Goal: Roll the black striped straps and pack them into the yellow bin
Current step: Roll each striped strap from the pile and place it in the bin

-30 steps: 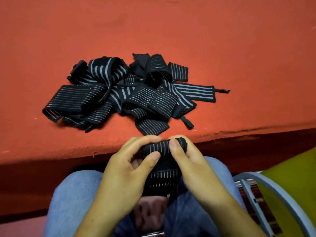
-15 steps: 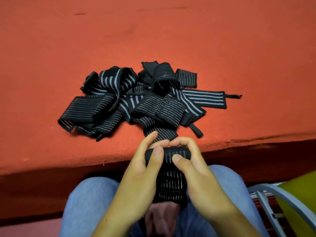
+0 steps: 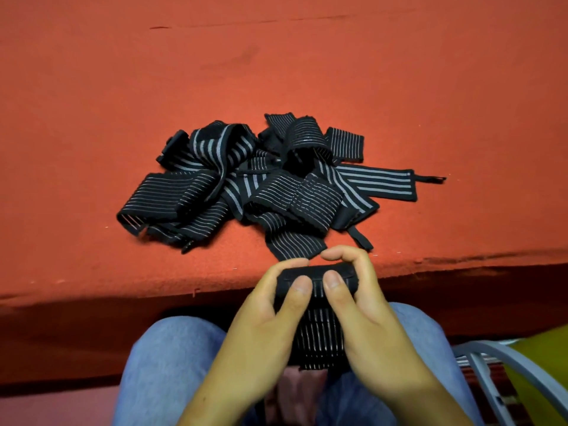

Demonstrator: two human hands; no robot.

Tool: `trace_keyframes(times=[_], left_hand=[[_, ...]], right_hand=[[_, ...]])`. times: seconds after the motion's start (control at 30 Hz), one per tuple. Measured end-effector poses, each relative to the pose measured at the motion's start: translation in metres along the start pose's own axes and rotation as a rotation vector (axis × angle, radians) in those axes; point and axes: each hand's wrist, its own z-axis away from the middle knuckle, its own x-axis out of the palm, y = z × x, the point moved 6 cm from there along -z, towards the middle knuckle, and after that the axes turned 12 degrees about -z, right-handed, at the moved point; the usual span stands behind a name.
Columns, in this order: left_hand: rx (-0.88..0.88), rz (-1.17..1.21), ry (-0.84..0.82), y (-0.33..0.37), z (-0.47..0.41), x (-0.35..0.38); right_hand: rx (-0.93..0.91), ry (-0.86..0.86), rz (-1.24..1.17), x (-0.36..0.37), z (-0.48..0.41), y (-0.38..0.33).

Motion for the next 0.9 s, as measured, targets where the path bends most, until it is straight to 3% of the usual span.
trace_keyframes(times=[0.33,0.7,0.9], left_hand=[[0.114,0.062,0.001,0.010,0.000,-0.020],[0.089,0.083,-0.036,0.007,0.006,-0.020],[0.081,0.076,0.004,0.007,0.007,-0.014]], right_hand=[[0.022,-0.080,0.164,-0.008,-0.002,-0.006],[0.021,-0.055,-0.003,0.000,0.002,0.002],[0.091,-0.132,0.061,0.015,0.008,0.013]])
